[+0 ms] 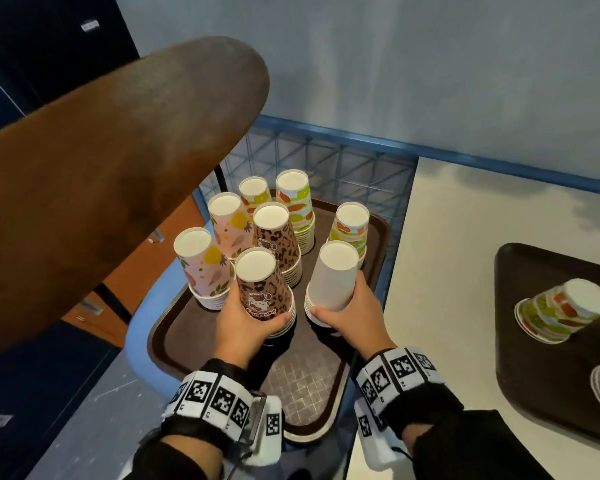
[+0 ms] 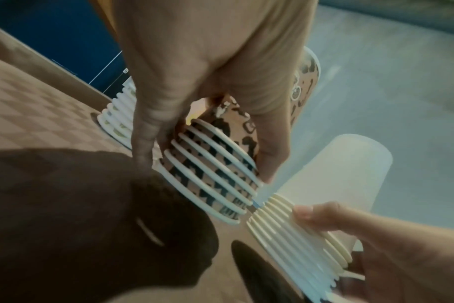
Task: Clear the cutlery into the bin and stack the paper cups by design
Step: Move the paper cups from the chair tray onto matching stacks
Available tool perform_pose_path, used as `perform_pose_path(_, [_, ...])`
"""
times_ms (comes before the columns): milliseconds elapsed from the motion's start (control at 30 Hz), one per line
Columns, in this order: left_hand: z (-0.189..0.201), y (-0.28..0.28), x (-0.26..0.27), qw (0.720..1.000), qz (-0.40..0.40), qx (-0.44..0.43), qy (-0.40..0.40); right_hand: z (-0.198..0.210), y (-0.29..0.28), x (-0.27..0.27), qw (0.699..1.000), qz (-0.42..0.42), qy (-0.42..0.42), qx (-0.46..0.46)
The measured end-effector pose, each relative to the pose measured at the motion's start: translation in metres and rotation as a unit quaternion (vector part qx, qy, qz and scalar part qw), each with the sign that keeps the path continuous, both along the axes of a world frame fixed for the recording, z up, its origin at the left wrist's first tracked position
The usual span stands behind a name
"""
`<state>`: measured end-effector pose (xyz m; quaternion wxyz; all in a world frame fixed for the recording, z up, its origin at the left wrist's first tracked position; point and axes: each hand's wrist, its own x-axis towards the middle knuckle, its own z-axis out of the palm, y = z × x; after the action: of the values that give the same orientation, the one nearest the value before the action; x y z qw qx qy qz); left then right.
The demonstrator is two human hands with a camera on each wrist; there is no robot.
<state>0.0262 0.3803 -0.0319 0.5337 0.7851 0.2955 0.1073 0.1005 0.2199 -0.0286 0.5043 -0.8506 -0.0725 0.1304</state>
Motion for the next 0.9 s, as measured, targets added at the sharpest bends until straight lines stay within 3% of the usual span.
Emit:
perform_pose_path(400, [0.041,-0.071,-0.007,0.995,-0.079,-0.011,-0.052,0.047,-0.087,-0.042,0.996,-0.067,-0.014,0.064])
perform_pose_path(900, [0.111,-0.284,0.016,0.961,-0.247,-0.037,-0.122,0.109,-0.308,-0.089,0.968,-0.201,-0.114,0.094])
